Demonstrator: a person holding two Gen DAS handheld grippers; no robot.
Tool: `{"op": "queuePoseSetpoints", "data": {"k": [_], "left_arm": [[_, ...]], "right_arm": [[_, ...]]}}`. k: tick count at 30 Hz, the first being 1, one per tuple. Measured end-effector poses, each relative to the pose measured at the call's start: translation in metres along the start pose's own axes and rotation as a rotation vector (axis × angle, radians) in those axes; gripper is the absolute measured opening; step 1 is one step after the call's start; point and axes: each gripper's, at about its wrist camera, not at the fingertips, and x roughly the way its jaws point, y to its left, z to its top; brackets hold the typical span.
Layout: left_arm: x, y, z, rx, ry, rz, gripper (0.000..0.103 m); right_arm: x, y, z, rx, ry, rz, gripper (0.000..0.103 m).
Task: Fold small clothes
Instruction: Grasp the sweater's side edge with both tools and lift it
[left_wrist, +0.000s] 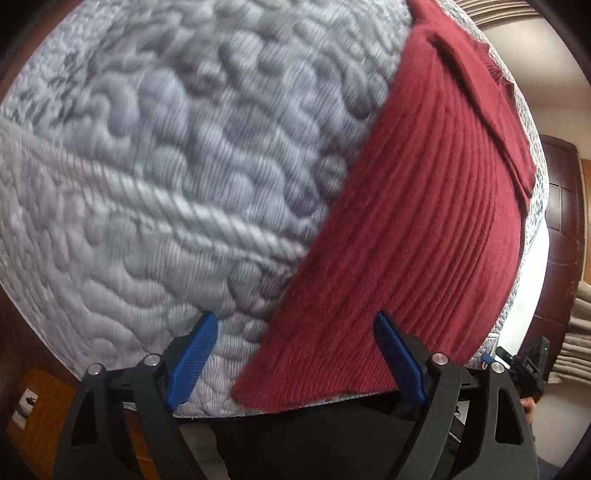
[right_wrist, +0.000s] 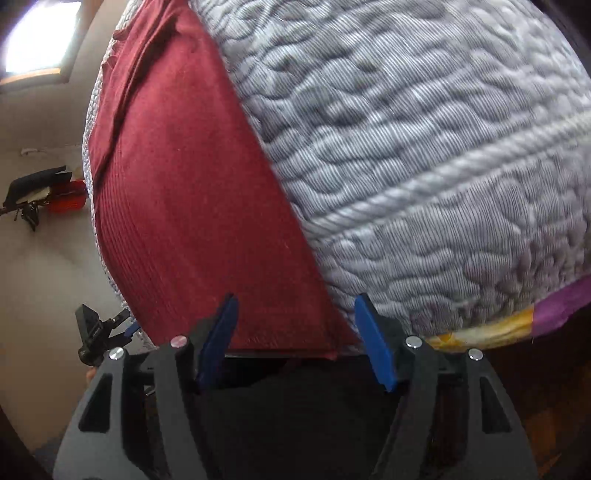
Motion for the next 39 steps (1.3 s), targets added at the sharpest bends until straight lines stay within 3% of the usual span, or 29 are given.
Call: {"op": "queuePoseSetpoints", "data": {"k": [4, 9, 13, 15, 17, 20, 26, 29, 31, 33, 37, 39], "left_arm": [[0.006, 0.003, -0.004, 0.019, -0.016, -0.020, 0.088], [0.013, -0.009, -0.010, 0.054, 0.057, -0.107, 0.087], [0.024, -0.016, -0.012, 0.065, 0.103, -0.100, 0.086], [0.024, -0.021, -0.016, 0.054, 0.122, -0.129, 0.078], [0.028, -0.017, -0.020, 0.056, 0.133, -0.129, 0.054], [0.031, -0.006, -0.026, 0.021, 0.144, -0.128, 0.038], [0.031, 0.015, -0.034, -0.037, 0.134, -0.159, 0.036], [0.033, 0.018, -0.033, -0.061, 0.133, -0.170, 0.037], [0.032, 0.016, -0.033, -0.051, 0.134, -0.172, 0.037], [0.031, 0.017, -0.033, -0.049, 0.131, -0.169, 0.034], [0.025, 0.018, -0.029, -0.057, 0.119, -0.179, 0.014], [0.025, 0.019, -0.029, -0.059, 0.112, -0.173, 0.014]], "right_arm": [[0.002, -0.016, -0.018, 0.040, -0.013, 0.054, 0.066], [0.001, -0.029, -0.022, 0.057, -0.043, 0.094, 0.066], [0.010, -0.037, -0.018, 0.081, -0.036, 0.126, 0.067], [0.019, -0.034, -0.017, 0.062, -0.013, 0.121, 0.068], [0.029, -0.025, -0.017, 0.024, 0.010, 0.108, 0.068], [0.038, -0.014, -0.012, -0.020, 0.035, 0.098, 0.067], [0.058, 0.002, -0.012, -0.050, 0.065, 0.091, 0.063], [0.067, 0.010, -0.013, -0.059, 0.088, 0.097, 0.053], [0.072, 0.013, -0.015, -0.073, 0.102, 0.095, 0.041], [0.070, 0.014, -0.017, -0.070, 0.100, 0.091, 0.036], [0.063, 0.003, -0.021, -0.042, 0.082, 0.127, 0.029], [0.060, 0.002, -0.021, -0.053, 0.062, 0.100, 0.031]]}}
